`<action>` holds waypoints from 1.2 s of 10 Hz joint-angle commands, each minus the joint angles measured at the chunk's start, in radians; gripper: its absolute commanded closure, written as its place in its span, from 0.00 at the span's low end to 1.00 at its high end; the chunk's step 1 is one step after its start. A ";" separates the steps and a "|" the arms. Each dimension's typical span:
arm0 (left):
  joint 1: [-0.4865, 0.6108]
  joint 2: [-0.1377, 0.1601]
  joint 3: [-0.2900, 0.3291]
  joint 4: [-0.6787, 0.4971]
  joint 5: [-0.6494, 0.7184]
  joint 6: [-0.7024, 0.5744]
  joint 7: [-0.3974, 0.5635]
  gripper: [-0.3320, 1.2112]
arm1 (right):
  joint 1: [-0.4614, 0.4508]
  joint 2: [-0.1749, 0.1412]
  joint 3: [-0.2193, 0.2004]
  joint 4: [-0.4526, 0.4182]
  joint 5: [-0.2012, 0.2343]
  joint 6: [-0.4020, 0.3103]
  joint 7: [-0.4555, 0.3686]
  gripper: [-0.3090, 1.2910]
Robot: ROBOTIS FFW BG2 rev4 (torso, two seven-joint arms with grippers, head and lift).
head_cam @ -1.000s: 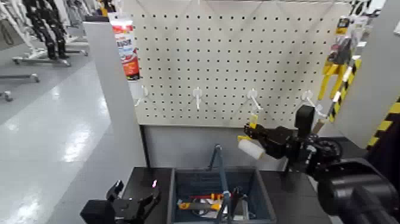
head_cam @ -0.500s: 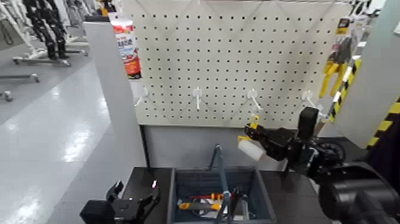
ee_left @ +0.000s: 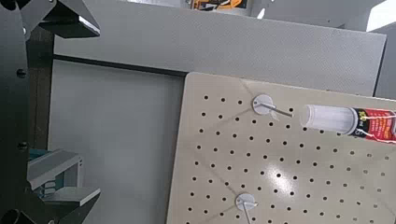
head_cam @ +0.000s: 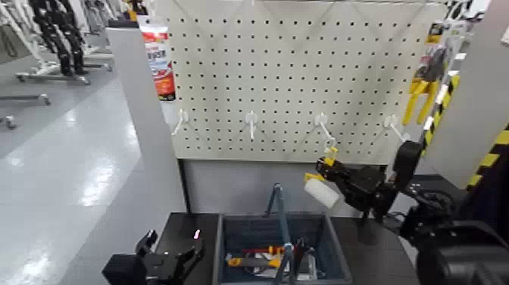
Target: Put the yellow roller into the crate.
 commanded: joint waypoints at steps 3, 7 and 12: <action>-0.001 0.003 -0.001 0.000 0.000 0.003 -0.002 0.29 | 0.143 0.035 -0.092 -0.188 -0.040 0.064 -0.019 0.99; -0.001 0.001 -0.003 -0.002 0.001 0.002 -0.002 0.29 | 0.194 0.064 -0.106 -0.156 -0.113 0.084 -0.019 0.99; -0.001 0.000 -0.003 0.000 0.001 0.003 -0.002 0.29 | 0.171 0.076 -0.032 0.017 -0.205 0.076 -0.010 0.99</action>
